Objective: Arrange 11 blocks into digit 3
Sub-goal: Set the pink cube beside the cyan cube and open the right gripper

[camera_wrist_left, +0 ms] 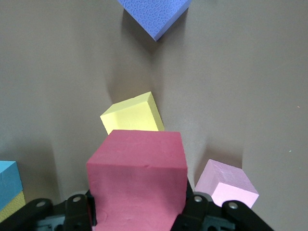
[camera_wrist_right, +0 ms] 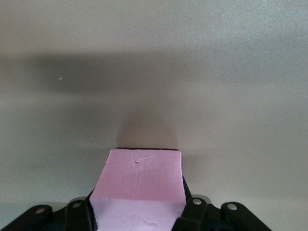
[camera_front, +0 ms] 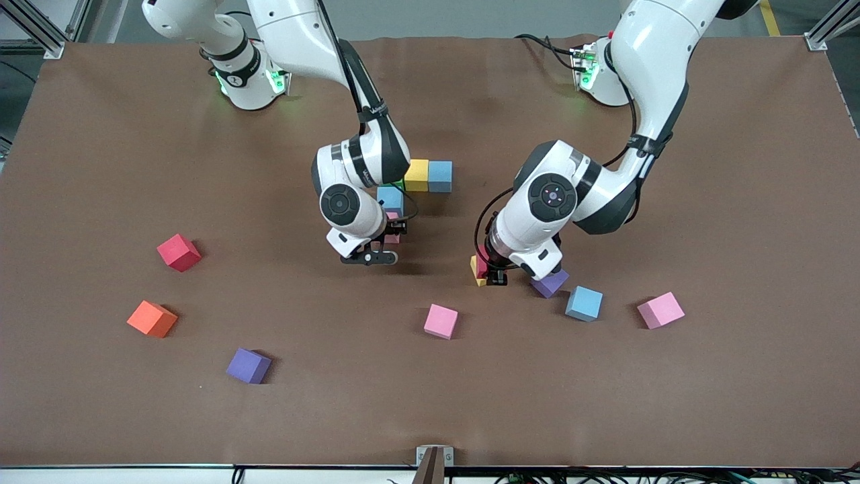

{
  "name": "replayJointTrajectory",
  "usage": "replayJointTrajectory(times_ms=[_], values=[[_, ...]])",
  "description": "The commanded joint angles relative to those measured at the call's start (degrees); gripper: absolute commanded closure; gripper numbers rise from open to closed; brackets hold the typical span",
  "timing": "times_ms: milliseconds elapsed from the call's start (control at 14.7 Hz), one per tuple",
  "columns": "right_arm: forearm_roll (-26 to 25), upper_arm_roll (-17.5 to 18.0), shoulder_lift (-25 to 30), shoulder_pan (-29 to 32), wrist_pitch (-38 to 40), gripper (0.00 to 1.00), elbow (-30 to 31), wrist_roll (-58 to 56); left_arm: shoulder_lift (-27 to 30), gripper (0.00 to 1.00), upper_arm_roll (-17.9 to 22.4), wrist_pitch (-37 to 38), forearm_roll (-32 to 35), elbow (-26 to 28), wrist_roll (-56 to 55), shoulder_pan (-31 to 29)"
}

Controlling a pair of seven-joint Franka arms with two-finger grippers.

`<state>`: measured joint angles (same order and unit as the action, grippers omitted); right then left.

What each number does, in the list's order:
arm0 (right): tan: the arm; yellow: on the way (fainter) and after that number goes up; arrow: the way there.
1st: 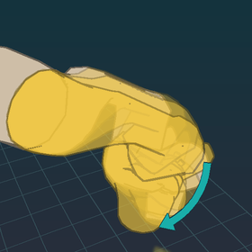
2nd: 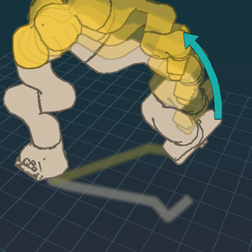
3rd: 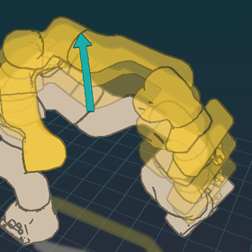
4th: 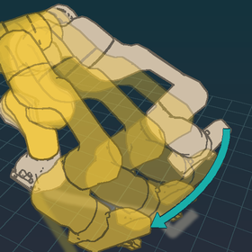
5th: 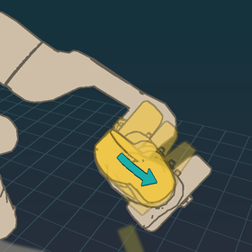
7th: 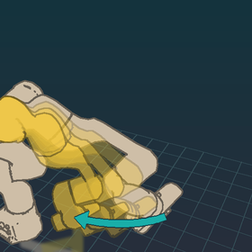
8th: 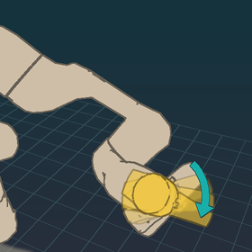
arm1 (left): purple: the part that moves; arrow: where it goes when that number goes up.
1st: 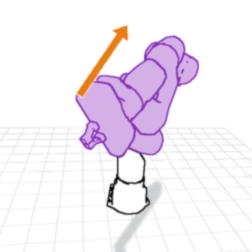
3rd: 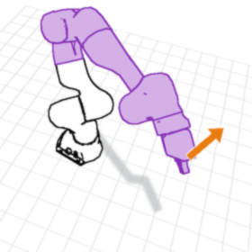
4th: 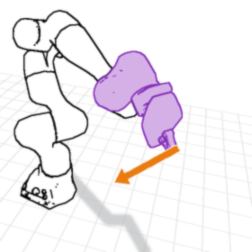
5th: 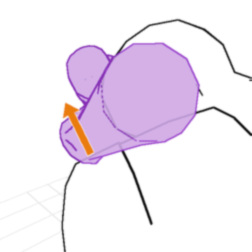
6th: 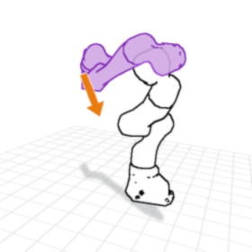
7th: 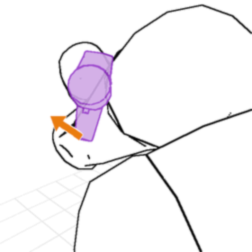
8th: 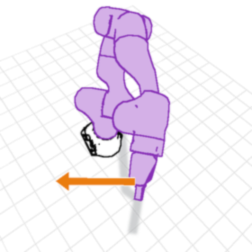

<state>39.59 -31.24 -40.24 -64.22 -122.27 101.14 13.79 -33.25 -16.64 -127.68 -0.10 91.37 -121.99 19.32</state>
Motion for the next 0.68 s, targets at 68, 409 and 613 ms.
replayJointTrajectory(times_ms=[68, 409, 613], values=[[1.89, 1.17, -0.45, 0.68, 0.45, 0.85, -0.51, 0.36, 0.2, 1.0, 0.12, -0.55, -0.34, 0.3, -0.71, 0.2], [1.81, 1.35, -0.54, 1.03, 0.36, 0.66, -0.6, 1.15, 0.2, 1.0, 0.12, -0.55, -0.34, 0.3, -0.53, 0.28], [1.81, 1.35, -0.54, 1.03, 0.45, 0.67, -0.95, 1.15, 0.2, 1.0, 0.12, -0.55, -0.34, 0.3, -0.53, 0.28]])
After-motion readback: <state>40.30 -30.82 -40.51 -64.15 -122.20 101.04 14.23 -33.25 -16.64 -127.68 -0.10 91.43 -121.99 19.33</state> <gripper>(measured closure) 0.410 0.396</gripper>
